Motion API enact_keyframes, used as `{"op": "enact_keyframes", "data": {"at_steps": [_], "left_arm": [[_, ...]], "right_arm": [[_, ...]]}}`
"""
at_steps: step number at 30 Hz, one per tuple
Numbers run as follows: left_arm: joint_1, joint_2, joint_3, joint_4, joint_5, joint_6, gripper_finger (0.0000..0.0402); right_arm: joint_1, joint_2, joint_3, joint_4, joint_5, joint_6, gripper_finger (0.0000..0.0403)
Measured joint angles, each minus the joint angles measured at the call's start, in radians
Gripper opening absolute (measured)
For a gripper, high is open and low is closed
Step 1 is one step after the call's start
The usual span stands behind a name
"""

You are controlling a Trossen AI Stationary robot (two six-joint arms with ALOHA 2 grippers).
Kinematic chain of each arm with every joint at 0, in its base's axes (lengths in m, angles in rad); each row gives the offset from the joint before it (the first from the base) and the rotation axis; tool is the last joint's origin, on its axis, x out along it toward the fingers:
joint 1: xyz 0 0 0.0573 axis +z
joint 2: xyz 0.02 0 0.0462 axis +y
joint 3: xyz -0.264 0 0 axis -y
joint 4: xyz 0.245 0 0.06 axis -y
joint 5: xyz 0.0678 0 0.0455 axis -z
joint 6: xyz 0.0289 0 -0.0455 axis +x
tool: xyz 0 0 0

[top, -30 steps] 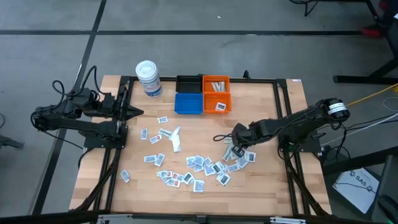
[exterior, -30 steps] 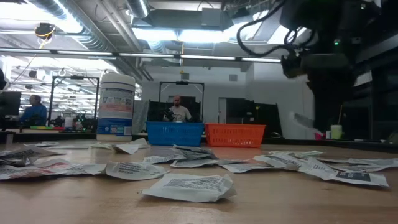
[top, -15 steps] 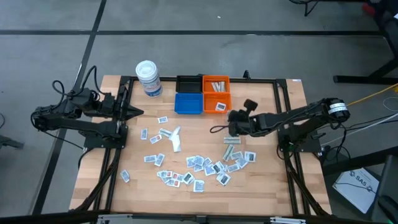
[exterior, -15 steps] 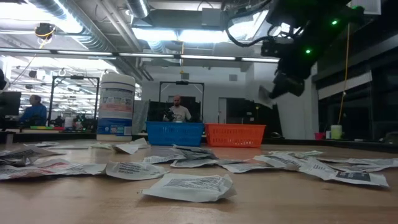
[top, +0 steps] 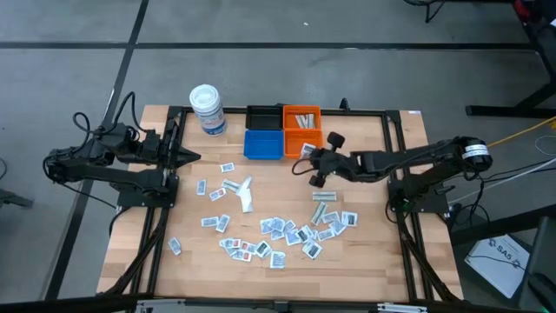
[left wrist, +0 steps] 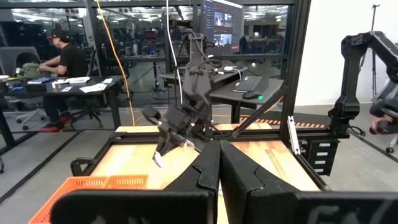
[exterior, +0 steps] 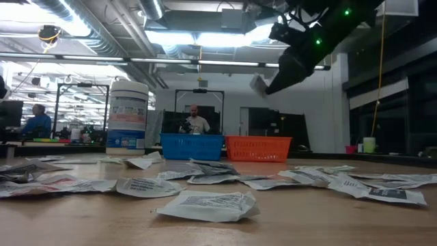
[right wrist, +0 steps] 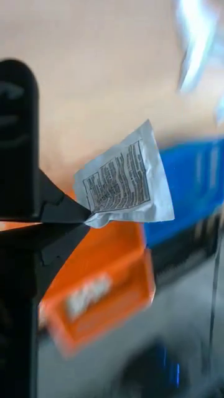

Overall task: Pick & Place First Aid Supplies
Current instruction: Put the towelette pack into the bottom orange bin

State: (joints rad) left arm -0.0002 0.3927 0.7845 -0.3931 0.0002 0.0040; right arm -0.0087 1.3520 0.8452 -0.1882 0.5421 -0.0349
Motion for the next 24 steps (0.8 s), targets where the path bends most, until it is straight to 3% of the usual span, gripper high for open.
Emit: {"op": "enact_keyframes", "data": {"at_steps": [13, 19, 24], "left_arm": [[0.0, 0.0, 0.0, 0.0, 0.0, 0.0, 0.0004], [0.0, 0.0, 0.0, 0.0, 0.0, 0.0, 0.0004], [0.0, 0.0, 0.0, 0.0, 0.0, 0.0, 0.0004]], "right_arm": [[-0.087, -0.007, 0.0, 0.29, -0.886, 0.052, 0.0002], [-0.114, -0.007, 0.0, 0.371, -1.1, 0.195, 0.0001], [-0.126, -0.007, 0.0, 0.383, -1.149, 0.266, 0.0001]]}}
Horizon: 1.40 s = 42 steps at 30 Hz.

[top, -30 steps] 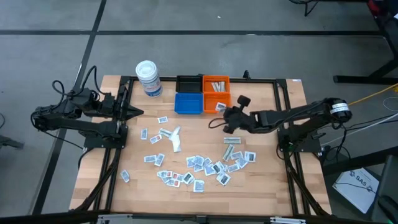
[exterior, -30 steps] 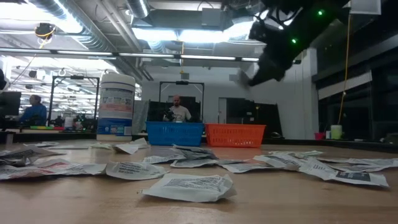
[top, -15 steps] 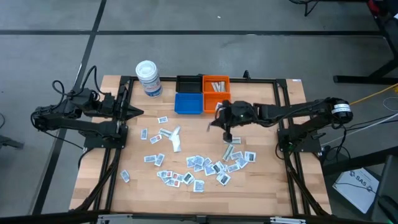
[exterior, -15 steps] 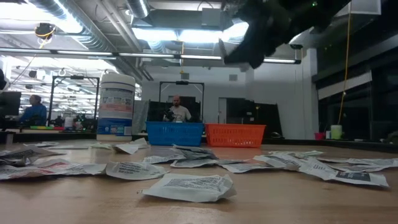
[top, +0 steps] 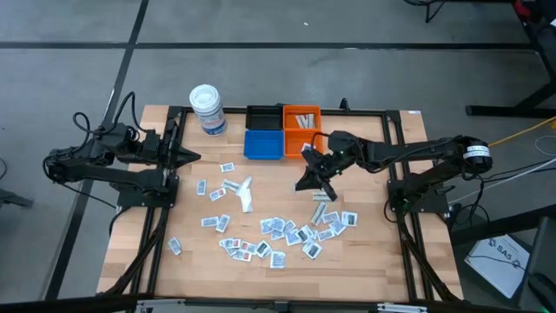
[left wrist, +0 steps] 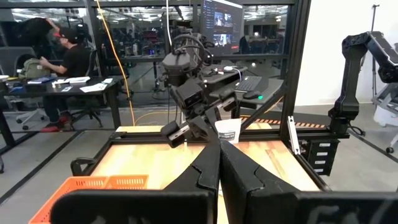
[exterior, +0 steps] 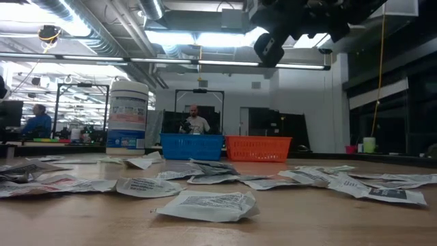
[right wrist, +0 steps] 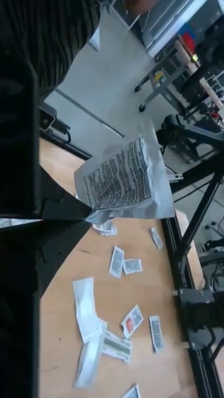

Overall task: Pick & Place First Aid Supplies
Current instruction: Put the towelette pack into the bottom orange bin

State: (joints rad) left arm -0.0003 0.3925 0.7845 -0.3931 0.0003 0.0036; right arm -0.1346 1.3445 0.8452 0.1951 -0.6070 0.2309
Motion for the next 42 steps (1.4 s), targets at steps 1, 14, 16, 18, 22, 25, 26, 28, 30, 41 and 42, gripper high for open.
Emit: {"op": "enact_keyframes", "data": {"at_steps": [1, 14, 16, 18, 22, 25, 26, 28, 30, 41, 42], "left_arm": [[0.0, 0.0, 0.0, 0.0, 0.0, 0.0, 0.0004], [0.0, 0.0, 0.0, 0.0, 0.0, 0.0, 0.0004], [0.0, 0.0, 0.0, 0.0, 0.0, 0.0, 0.0004], [0.0, 0.0, 0.0, 0.0, 0.0, 0.0, 0.0004], [0.0, 0.0, 0.0, 0.0, 0.0, 0.0, 0.0004], [0.0, 0.0, 0.0, 0.0, 0.0, 0.0, 0.0004], [0.0, 0.0, 0.0, 0.0, 0.0, 0.001, 0.0004], [0.0, 0.0, 0.0, 0.0, 0.0, 0.0, 0.0004], [0.0, 0.0, 0.0, 0.0, 0.0, 0.001, 0.0004], [0.0, 0.0, 0.0, 0.0, 0.0, 0.0, 0.0004], [0.0, 0.0, 0.0, 0.0, 0.0, 0.0, 0.0004]], "right_arm": [[0.0, 0.0, 0.0, 0.001, -0.004, 0.002, 0.0001], [-0.099, 0.0, 0.0, -0.063, 0.176, 0.023, 0.0001], [-0.127, 0.0, 0.0, -0.095, 0.236, 0.023, 0.0001], [-0.158, 0.0, 0.0, -0.133, 0.298, 0.02, 0.0001], [-0.221, 0.0, 0.0, -0.214, 0.407, -0.004, 0.0002], [-0.272, 0.0, 0.0, -0.267, 0.476, -0.007, 0.0002], [-0.29, 0.0, 0.0, -0.283, 0.491, -0.007, 0.0002], [-0.322, 0.005, 0.0, -0.308, 0.51, -0.016, 0.0002], [-0.351, 0.016, 0.0, -0.321, 0.509, -0.032, 0.0002], [-0.416, 0.119, 0.0, -0.321, 0.404, -0.026, 0.0002], [-0.418, 0.124, 0.003, -0.327, 0.404, -0.018, 0.0003]]}}
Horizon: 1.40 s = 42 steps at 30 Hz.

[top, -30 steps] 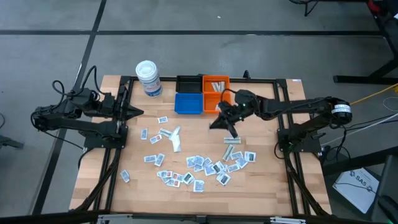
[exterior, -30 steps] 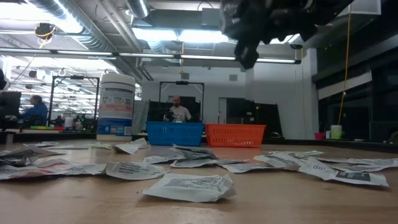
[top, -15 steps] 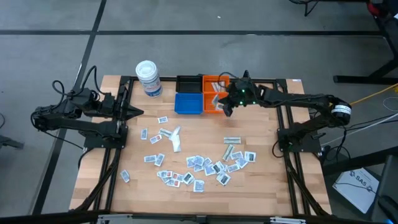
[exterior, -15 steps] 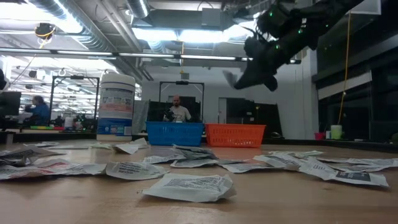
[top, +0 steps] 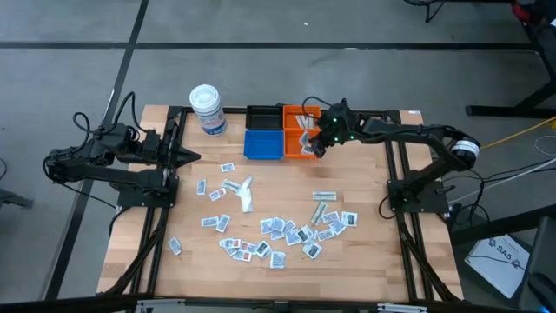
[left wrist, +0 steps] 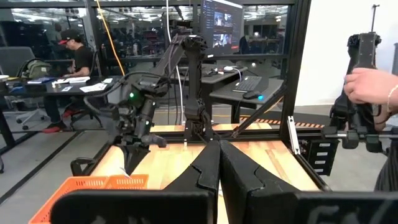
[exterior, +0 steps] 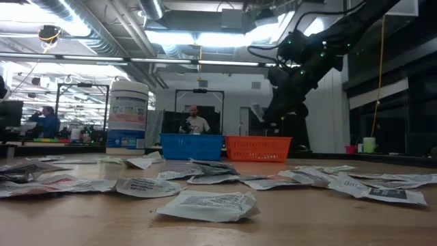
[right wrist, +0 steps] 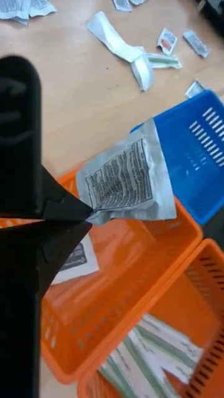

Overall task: Pick & Place First Aid Supplies
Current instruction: Put the towelette pack into the bottom orange bin

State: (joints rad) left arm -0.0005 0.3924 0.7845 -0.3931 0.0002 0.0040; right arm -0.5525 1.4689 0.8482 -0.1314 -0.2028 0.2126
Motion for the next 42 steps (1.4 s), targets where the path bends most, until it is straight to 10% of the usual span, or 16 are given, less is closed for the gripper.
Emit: {"op": "enact_keyframes", "data": {"at_steps": [19, 42], "left_arm": [[0.0, 0.0, 0.0, 0.0, 0.0, 0.0, 0.0004], [0.0, 0.0, 0.0, 0.0, 0.0, 0.0, 0.0004]], "right_arm": [[-0.068, 0.021, 0.13, -0.27, -0.032, -0.039, 0.0144], [0.097, -0.095, 0.093, -0.589, -0.096, -0.176, 0.0146]]}}
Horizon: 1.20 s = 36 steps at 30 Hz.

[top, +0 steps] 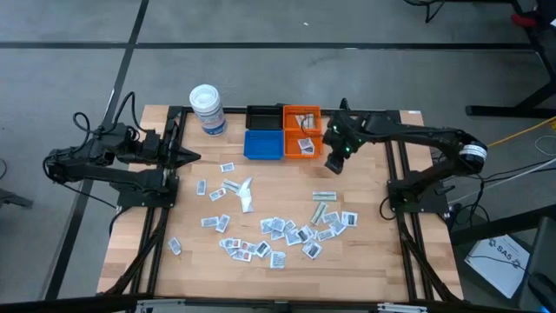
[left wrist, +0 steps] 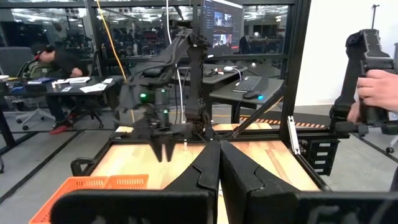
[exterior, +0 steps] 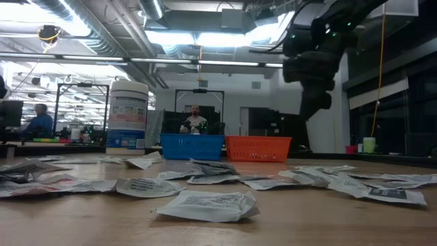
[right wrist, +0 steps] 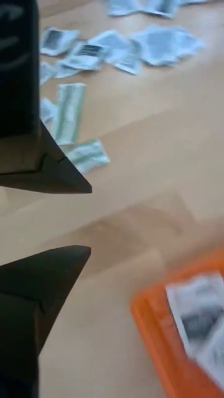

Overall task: Pick & Place First Aid Supplies
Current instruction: Put the towelette pack into the bottom orange bin

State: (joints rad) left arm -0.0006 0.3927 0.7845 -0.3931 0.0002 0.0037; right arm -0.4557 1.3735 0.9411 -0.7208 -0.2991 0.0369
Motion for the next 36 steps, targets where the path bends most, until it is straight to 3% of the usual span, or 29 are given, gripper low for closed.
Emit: {"op": "enact_keyframes", "data": {"at_steps": [14, 30, 36], "left_arm": [[0.0, 0.0, 0.0, 0.0, 0.0, 0.001, 0.0004], [0.0, 0.0, 0.0, 0.0, 0.0, 0.001, 0.0004], [0.0, 0.0, 0.0, 0.0, 0.0, 0.0, 0.0004]], "right_arm": [[0.336, -0.112, -0.142, -0.026, 0.018, -0.081, 0.0146], [0.599, -0.112, -0.255, -0.071, 0.097, 0.254, 0.0147], [0.644, -0.112, -0.302, -0.044, 0.098, 0.36, 0.0186]]}}
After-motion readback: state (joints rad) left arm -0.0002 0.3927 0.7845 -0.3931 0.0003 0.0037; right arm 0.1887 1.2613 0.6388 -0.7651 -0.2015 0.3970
